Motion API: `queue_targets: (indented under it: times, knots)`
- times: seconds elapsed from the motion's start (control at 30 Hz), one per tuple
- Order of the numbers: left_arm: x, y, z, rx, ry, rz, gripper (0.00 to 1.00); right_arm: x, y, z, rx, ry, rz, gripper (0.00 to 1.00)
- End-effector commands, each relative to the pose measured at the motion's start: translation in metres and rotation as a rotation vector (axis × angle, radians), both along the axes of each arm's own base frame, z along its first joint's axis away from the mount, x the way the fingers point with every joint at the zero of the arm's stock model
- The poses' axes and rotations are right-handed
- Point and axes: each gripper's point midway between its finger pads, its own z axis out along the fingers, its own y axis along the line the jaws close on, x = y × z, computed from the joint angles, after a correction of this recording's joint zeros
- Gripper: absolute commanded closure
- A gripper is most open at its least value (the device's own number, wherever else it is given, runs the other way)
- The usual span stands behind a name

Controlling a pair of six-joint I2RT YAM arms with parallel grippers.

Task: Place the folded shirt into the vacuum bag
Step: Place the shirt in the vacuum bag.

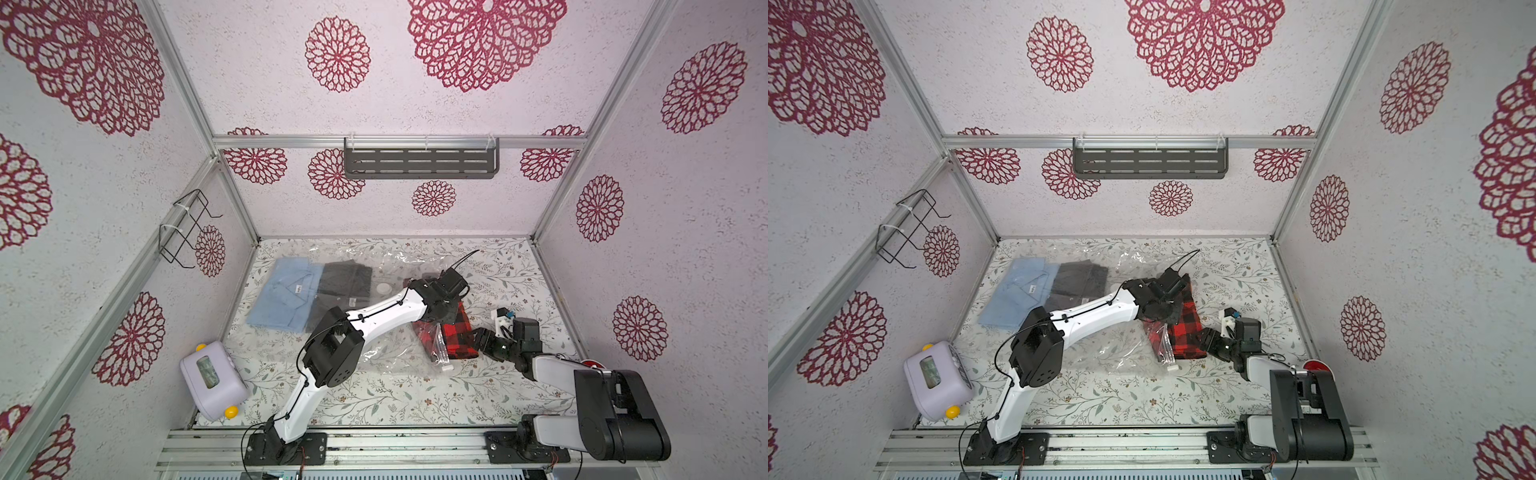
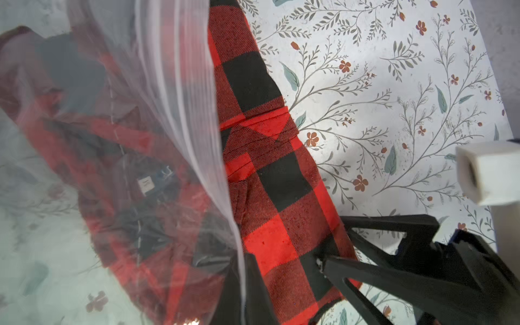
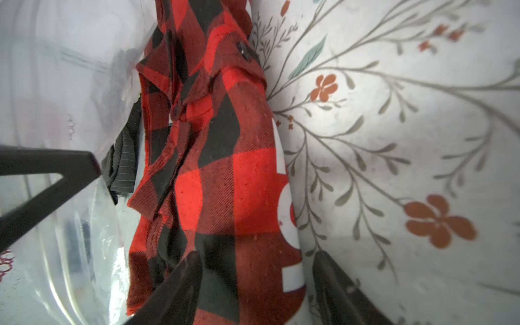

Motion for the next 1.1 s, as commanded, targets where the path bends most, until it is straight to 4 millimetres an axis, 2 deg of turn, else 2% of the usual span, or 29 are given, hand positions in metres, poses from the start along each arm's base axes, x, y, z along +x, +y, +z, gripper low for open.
queue_targets:
  times: [0.0,0.17,0.33,0.5,0.7,0.9,0.97,1.07]
  knots:
    - [0.006,-0.011,0.006,-0.051,-0.017,-0.002,1.0,-0.023,0.021,-0.017,0.034,0.095,0.064,0.45]
    - [0.005,-0.01,0.007,-0.053,-0.016,0.003,1.0,-0.006,0.035,0.011,0.089,0.016,0.061,0.87]
    - [0.004,-0.009,0.01,-0.059,-0.021,0.004,1.0,0.016,0.047,0.047,0.132,-0.072,0.074,0.97]
    - [0.002,-0.013,0.016,-0.087,-0.018,-0.007,1.0,0.023,0.072,0.056,0.192,-0.077,0.133,0.98]
    - [0.0,-0.019,0.031,-0.142,-0.027,-0.015,1.0,0.014,0.103,0.038,0.204,-0.024,0.189,0.99]
    - [0.001,-0.018,0.033,-0.144,-0.033,-0.01,1.0,0.004,0.111,0.017,0.194,0.02,0.212,0.98]
    - [0.0,-0.017,0.034,-0.143,-0.037,-0.01,1.0,0.001,0.11,0.015,0.183,0.027,0.218,0.9]
    - [0.002,-0.013,0.037,-0.134,-0.052,0.001,1.0,0.006,0.097,0.018,0.129,0.005,0.173,0.59]
